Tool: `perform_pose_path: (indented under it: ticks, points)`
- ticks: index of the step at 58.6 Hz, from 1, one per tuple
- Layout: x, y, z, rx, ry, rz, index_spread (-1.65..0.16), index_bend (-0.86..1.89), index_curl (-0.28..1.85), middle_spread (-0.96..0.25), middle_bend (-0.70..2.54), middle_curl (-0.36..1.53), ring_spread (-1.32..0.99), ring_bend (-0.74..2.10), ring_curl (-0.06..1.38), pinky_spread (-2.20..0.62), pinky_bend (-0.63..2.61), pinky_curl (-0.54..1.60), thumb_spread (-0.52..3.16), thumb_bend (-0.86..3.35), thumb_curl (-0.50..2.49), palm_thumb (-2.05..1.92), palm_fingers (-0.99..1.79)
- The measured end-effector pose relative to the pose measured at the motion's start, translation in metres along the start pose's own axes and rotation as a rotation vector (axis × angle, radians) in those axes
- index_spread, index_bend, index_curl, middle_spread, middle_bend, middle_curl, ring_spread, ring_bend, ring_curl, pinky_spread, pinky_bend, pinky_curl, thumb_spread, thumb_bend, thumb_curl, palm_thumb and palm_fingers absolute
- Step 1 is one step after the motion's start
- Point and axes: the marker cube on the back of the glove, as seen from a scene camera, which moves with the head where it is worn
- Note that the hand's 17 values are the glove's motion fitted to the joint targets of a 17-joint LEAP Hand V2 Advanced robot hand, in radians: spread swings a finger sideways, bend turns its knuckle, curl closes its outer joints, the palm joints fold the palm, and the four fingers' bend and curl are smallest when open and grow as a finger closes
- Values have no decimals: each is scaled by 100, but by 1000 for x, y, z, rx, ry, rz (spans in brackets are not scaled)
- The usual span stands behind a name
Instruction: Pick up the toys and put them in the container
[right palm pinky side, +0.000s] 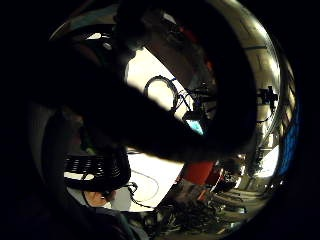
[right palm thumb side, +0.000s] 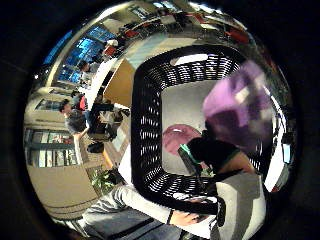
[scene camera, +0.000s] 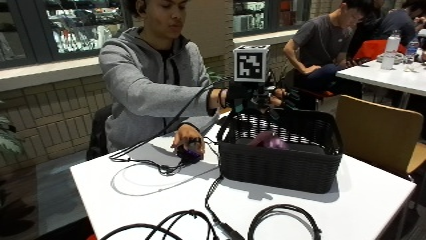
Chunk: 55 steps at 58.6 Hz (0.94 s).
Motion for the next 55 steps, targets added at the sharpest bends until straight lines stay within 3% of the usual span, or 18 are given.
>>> perform_pose_path:
  ticks: [8,17,34,44,55]
  points:
    - [25,32,-7,16,-26,-15,-26,8,46,-1,7,66,-9,54,37,0,127,41,125,-3,53,27,-31]
    - [62,92,-5,39,-5,-13,-27,11,38,5,10,54,-5,50,35,4,119,38,127,-2,47,24,-23]
    - [169,235,57,44,-91,327,-29,28,41,7,17,42,-4,40,32,6,97,31,138,0,40,28,-5]
    - [192,290,97,78,-120,389,-29,32,44,7,18,41,-5,34,30,6,84,28,143,0,38,31,-3]
    - [193,308,113,149,-143,417,-28,34,45,6,20,41,-5,29,29,6,76,27,148,1,36,33,1]
